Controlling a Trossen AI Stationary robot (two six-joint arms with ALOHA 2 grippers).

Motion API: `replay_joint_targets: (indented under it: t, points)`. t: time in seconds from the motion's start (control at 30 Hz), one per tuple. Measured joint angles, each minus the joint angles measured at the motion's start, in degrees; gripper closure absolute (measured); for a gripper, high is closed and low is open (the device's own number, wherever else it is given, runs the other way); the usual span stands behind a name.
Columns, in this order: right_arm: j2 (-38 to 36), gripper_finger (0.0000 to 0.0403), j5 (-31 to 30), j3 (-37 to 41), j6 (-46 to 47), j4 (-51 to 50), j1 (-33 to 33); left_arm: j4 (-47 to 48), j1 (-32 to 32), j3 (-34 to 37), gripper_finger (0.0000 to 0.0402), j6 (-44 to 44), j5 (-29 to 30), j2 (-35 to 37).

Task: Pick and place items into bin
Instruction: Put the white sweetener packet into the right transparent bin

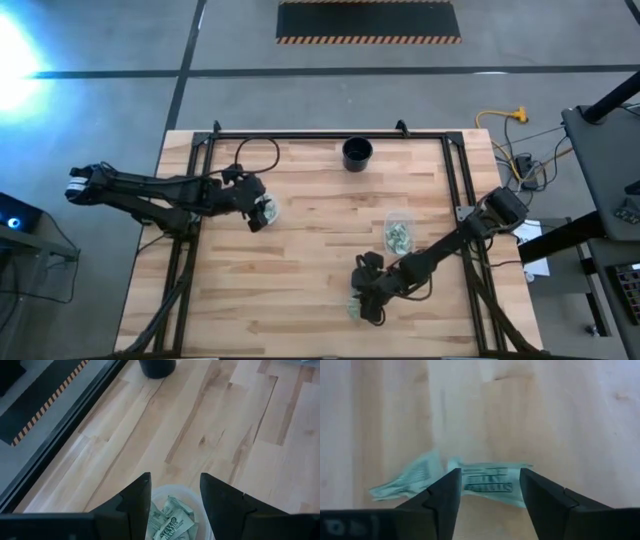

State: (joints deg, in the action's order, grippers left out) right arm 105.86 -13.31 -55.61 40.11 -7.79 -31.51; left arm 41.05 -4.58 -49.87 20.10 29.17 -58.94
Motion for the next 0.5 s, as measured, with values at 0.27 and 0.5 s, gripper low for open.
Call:
replay_joint_targets:
  t: [0.27,0.5]
  points:
    - [0.9,0.0179,0.2,0.0,-0.1,0.0,0.0,-0.1,0.0,0.7,0.0248,0.2,0.0,-0.1]
    - [1.5,0.0165,0.9,-0.3,0.2,-1.1,0.1,-0.3,0.0,0.7,0.0248,0.2,0.0,-0.1]
